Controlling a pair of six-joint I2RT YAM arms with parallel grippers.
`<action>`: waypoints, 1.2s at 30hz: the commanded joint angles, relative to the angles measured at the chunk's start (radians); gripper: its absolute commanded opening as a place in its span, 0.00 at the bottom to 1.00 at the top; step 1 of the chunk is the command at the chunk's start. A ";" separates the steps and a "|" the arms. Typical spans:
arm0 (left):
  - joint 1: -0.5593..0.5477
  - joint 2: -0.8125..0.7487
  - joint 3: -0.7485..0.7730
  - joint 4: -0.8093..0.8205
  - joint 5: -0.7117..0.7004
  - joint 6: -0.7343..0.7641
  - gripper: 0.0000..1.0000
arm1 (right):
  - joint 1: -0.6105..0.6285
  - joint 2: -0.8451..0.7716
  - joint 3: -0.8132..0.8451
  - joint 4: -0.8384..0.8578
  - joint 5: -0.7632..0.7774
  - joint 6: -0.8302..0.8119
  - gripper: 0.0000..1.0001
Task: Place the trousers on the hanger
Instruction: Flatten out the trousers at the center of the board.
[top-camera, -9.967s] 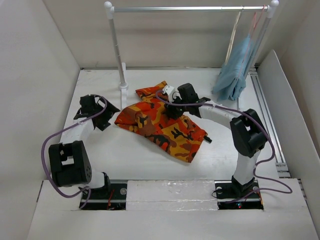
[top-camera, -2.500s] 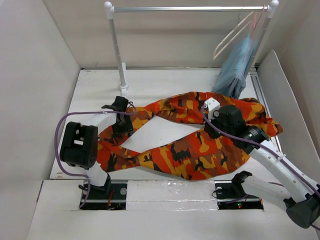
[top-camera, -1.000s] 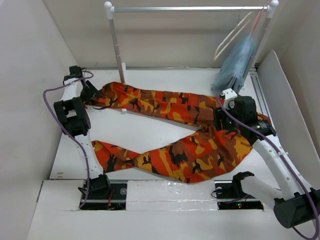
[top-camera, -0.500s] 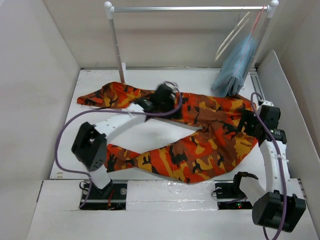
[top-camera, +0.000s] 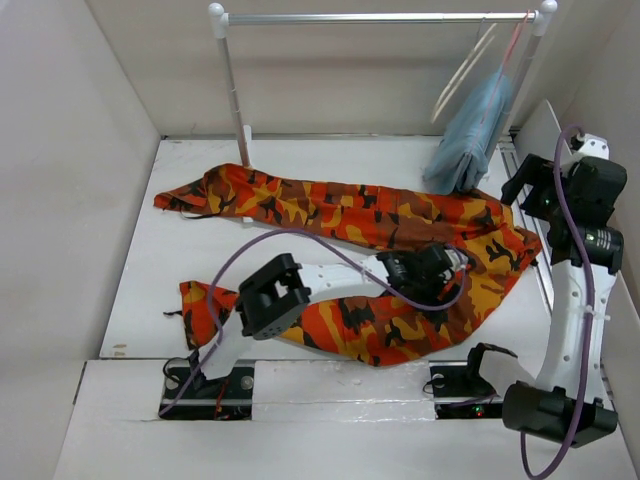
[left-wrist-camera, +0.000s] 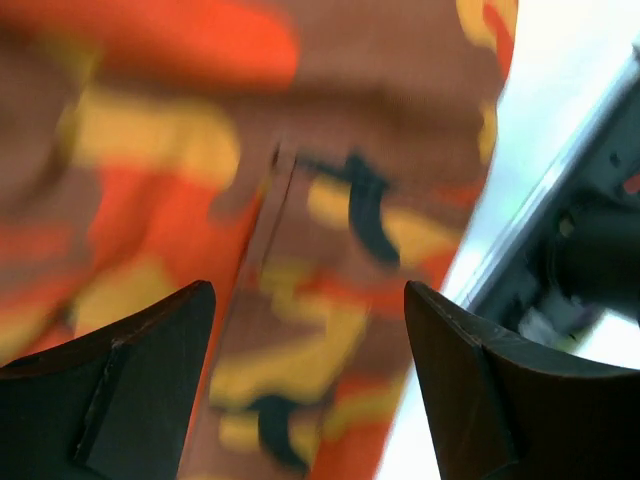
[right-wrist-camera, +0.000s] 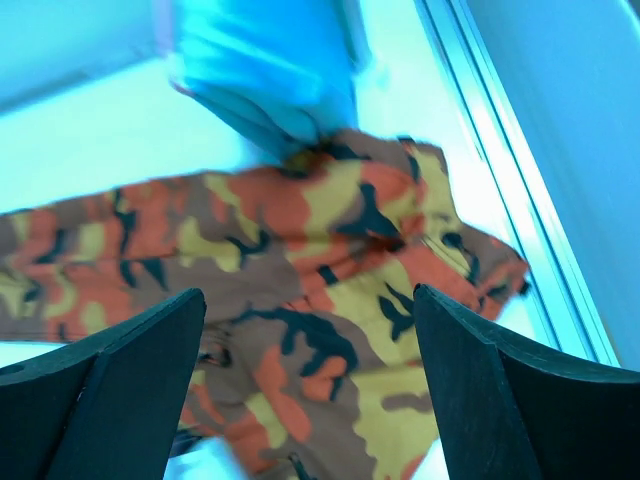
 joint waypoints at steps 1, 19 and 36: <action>-0.038 0.124 0.130 -0.110 0.008 0.091 0.71 | -0.002 -0.018 0.039 -0.006 -0.062 0.023 0.90; -0.001 -0.311 -0.590 -0.106 0.071 0.018 0.00 | -0.157 -0.030 -0.461 0.136 0.001 -0.035 0.98; 0.140 -0.646 -0.448 -0.221 -0.152 -0.093 0.44 | -0.253 0.480 -0.382 0.357 -0.281 -0.145 1.00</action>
